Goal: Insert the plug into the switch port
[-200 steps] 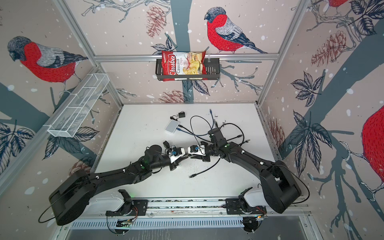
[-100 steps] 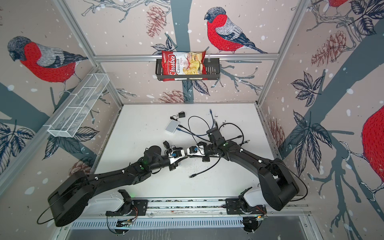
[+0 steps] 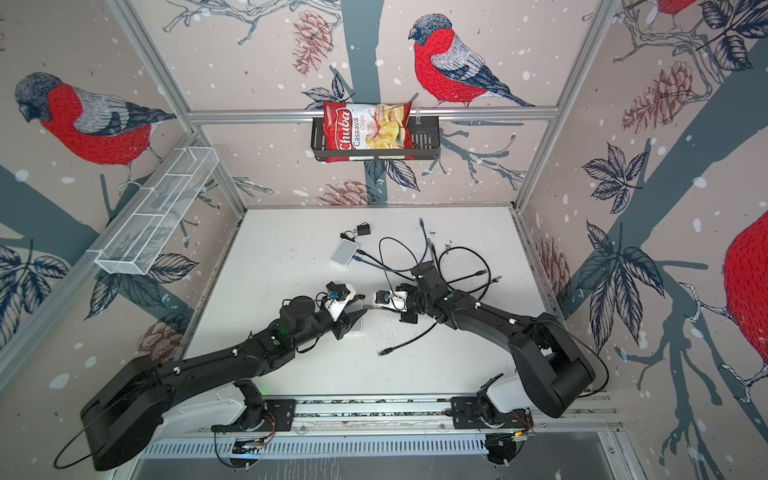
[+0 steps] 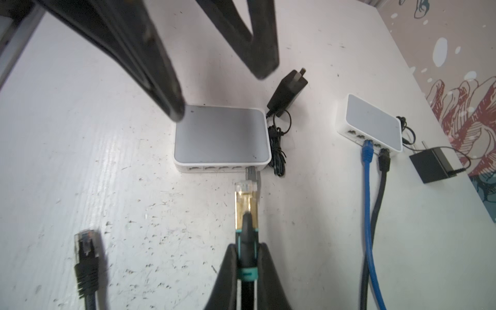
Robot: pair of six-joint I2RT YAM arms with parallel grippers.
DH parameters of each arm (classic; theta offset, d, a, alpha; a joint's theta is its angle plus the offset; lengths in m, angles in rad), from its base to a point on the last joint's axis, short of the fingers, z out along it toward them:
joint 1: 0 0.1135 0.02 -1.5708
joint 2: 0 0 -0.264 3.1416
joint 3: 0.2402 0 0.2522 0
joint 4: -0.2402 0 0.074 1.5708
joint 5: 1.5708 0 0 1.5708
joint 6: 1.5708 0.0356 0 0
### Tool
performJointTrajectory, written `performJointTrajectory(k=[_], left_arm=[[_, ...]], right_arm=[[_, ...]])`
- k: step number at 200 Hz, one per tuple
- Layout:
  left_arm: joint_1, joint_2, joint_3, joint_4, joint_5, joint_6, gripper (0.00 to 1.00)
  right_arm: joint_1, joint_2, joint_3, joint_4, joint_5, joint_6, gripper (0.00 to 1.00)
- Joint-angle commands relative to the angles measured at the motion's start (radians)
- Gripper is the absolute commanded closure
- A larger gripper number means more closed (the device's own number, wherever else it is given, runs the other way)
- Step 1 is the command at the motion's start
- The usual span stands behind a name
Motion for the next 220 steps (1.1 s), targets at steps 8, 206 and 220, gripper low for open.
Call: performJointTrajectory(k=[8, 206, 220], left_arm=[[0.004, -0.039, -0.018, -0.133, -0.124, -0.267, 0.54], [0.003, 0.079, -0.034, -0.246, -0.34, -0.707, 0.09], [0.015, 0.08, -0.042, -0.197, -0.328, -0.703, 0.1]], right_arm=[[0.044, 0.022, -0.022, 0.078, 0.138, 0.071, 0.98], [0.175, 0.237, 0.041, 0.091, 0.292, 0.099, 0.99], [0.18, 0.247, 0.052, 0.083, 0.295, 0.086, 0.99]])
